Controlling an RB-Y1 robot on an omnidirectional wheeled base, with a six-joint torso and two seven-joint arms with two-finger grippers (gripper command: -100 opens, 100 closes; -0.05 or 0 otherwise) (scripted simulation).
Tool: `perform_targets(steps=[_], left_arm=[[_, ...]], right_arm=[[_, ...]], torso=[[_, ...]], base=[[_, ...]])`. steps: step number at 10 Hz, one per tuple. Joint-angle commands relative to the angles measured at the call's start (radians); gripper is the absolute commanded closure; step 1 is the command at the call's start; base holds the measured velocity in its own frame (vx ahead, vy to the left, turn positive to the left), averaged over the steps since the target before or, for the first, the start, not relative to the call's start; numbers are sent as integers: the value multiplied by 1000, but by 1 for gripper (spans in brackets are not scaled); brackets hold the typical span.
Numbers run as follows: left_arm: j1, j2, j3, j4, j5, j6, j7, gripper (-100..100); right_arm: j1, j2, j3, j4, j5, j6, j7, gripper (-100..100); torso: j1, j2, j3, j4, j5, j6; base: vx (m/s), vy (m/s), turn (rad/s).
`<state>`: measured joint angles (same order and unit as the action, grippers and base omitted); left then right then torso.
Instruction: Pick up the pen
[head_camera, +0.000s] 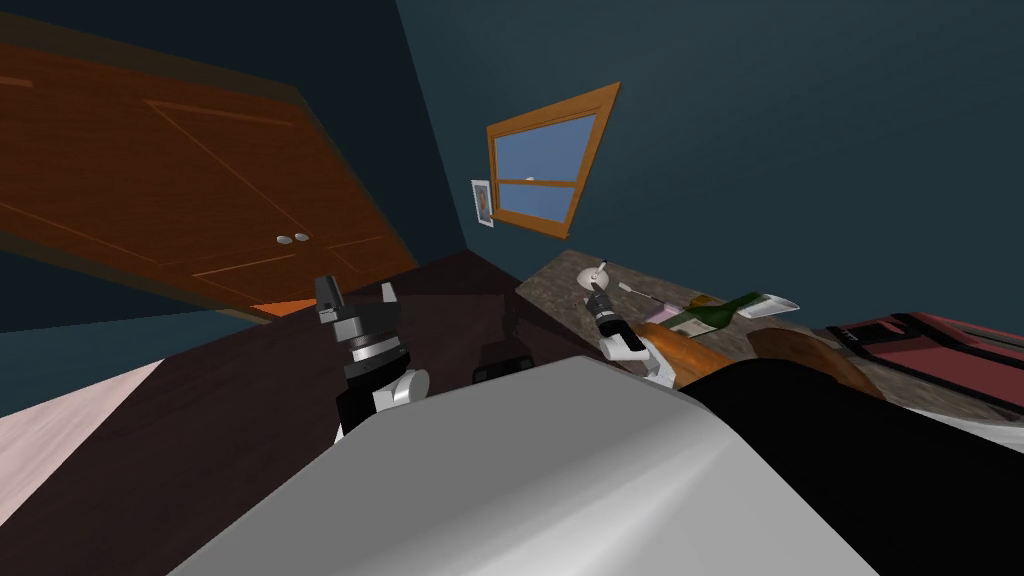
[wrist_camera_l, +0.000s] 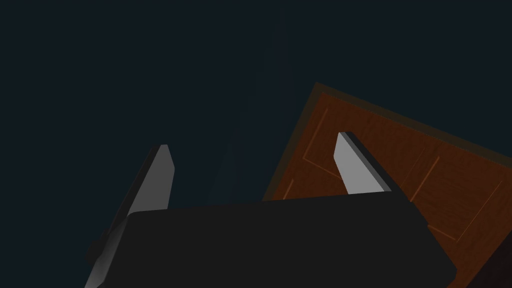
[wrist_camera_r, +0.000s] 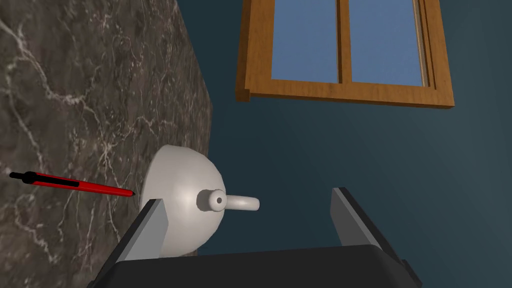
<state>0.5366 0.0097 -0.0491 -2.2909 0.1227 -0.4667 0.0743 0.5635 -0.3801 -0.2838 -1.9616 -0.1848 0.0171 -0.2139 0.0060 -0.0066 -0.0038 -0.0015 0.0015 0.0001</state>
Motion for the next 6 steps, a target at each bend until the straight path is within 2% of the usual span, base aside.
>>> perform_targets(steps=[1, 2, 3, 4, 5, 6], left_arm=[[0, 0, 0, 0, 0, 0, 0, 0], [0, 0, 0, 0, 0, 0, 0, 0], [0, 0, 0, 0, 0, 0, 0, 0], [0, 0, 0, 0, 0, 0, 0, 0], [0, 0, 0, 0, 0, 0, 0, 0], [0, 0, 0, 0, 0, 0, 0, 0]], right_arm=[[-5, -12, -12, 13, -8, 50, -21, -100], [-5, -12, -12, 13, -8, 54, -21, -100], [-5, -48, -40, 48, -33, 93, -62, -100], [-5, -48, -40, 48, -33, 113, -62, -100], [-5, -48, -40, 48, -33, 113, -62, -100], [-6, -84, -69, 85, -58, 151, -104, -100]], torso=[[0, 0, 0, 0, 0, 0], [-1, 0, 0, 0, 0, 0], [-3, 3, 1, 0, -1, 0], [-3, 1, 1, 0, -1, 0], [-3, 1, 1, 0, -1, 0], [-4, 3, 2, 1, -1, 0]], base=[[86, 92, -34], [35, 39, 1], [77, 53, -39], [77, 67, -37], [35, 44, -5], [62, 74, -43]])
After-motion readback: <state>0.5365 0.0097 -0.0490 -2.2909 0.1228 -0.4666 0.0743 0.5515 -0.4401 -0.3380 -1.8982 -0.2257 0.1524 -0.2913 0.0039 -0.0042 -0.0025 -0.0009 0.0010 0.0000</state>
